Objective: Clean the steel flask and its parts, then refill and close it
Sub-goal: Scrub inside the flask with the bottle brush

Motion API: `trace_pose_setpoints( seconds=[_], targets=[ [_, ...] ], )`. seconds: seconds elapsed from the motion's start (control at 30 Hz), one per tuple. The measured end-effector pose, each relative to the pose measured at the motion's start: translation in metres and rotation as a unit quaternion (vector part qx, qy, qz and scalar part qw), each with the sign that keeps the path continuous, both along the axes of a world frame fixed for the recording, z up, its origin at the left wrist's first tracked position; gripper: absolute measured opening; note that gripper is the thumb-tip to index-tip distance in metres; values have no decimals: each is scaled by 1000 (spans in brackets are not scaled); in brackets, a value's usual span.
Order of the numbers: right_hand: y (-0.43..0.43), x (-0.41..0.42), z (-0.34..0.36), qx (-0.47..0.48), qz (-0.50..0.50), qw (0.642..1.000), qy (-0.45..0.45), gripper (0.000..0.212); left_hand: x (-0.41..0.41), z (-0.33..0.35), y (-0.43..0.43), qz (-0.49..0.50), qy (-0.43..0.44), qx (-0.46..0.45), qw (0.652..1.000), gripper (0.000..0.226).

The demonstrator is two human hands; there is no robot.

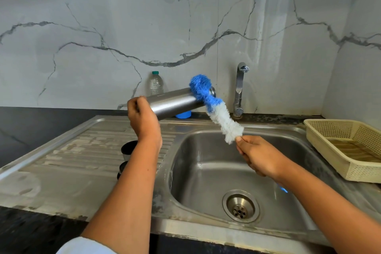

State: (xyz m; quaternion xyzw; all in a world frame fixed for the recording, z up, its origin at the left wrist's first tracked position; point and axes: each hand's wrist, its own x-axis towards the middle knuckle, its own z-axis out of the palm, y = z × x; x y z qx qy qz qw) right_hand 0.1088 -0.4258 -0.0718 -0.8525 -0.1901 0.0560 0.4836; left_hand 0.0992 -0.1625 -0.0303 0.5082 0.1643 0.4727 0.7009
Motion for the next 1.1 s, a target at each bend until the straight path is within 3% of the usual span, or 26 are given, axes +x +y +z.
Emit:
trace_pose_setpoints(
  seconds=[0.07, 0.23, 0.4, 0.57, 1.1],
  targets=[
    [-5, -4, 0, -15, 11, 1000, 7, 39, 0, 0, 8, 15, -7, -17, 1000, 16],
    [5, 0, 3, 18, -5, 1000, 12, 38, 0, -1, -8, -19, 5, 42, 999, 19],
    [1, -9, 2, -7, 20, 1000, 22, 39, 0, 1, 9, 24, -17, 14, 999, 19],
    [11, -6, 4, 23, 9, 999, 22, 39, 0, 0, -9, -21, 2, 79, 997, 19],
    [7, -19, 2, -13, 45, 997, 59, 40, 2, 0, 4, 4, -18, 20, 1000, 16]
  ],
)
